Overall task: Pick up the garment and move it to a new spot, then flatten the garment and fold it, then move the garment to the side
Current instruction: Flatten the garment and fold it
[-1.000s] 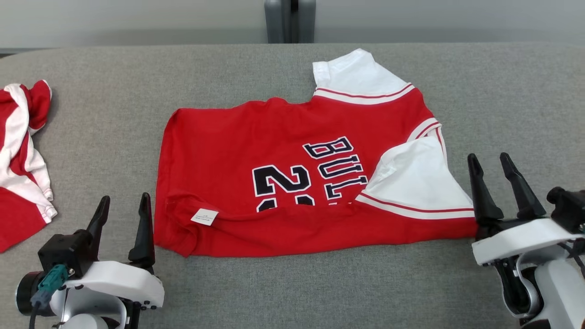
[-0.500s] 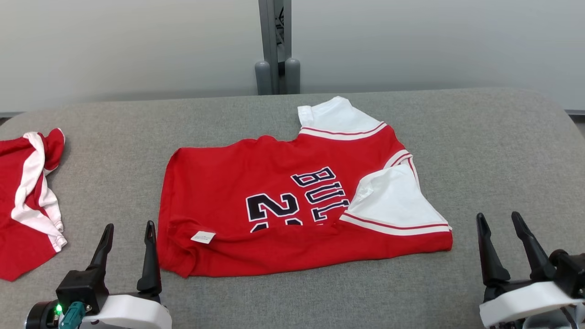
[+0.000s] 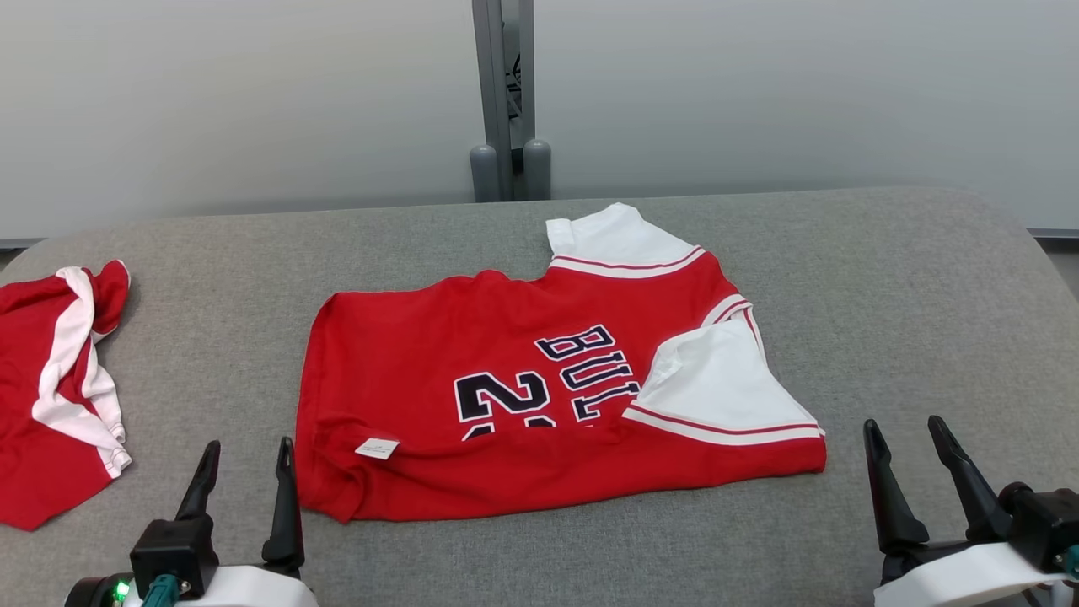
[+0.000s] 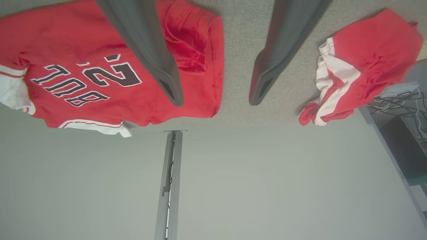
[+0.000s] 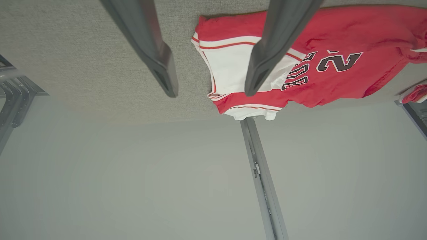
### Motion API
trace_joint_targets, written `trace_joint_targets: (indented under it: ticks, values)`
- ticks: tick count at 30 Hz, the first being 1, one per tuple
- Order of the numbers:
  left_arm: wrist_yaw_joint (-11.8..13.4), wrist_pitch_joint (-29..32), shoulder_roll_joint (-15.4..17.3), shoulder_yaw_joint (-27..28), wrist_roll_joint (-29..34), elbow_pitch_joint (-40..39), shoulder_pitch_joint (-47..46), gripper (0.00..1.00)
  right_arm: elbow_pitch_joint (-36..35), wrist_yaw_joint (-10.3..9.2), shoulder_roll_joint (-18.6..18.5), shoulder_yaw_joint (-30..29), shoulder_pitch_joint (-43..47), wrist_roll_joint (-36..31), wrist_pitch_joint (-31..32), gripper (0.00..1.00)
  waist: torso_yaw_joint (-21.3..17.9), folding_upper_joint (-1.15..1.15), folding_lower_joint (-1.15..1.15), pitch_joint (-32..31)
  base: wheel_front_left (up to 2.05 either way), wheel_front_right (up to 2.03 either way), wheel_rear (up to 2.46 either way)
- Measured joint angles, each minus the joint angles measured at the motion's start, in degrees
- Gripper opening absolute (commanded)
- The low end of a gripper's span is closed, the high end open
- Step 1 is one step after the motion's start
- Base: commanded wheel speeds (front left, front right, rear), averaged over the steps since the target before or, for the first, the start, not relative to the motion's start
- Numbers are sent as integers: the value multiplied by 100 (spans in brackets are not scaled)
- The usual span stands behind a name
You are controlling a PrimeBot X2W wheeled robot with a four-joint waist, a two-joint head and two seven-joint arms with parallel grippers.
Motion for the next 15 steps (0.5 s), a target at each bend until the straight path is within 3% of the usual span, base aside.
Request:
trace_joint_targets:
  ticks: [15]
  values:
    - [-123, -1, -66, -126, 127, 186, -98, 100, 98, 0, 64, 59, -81, 46, 78, 100, 91, 0, 0, 98, 0, 0, 0]
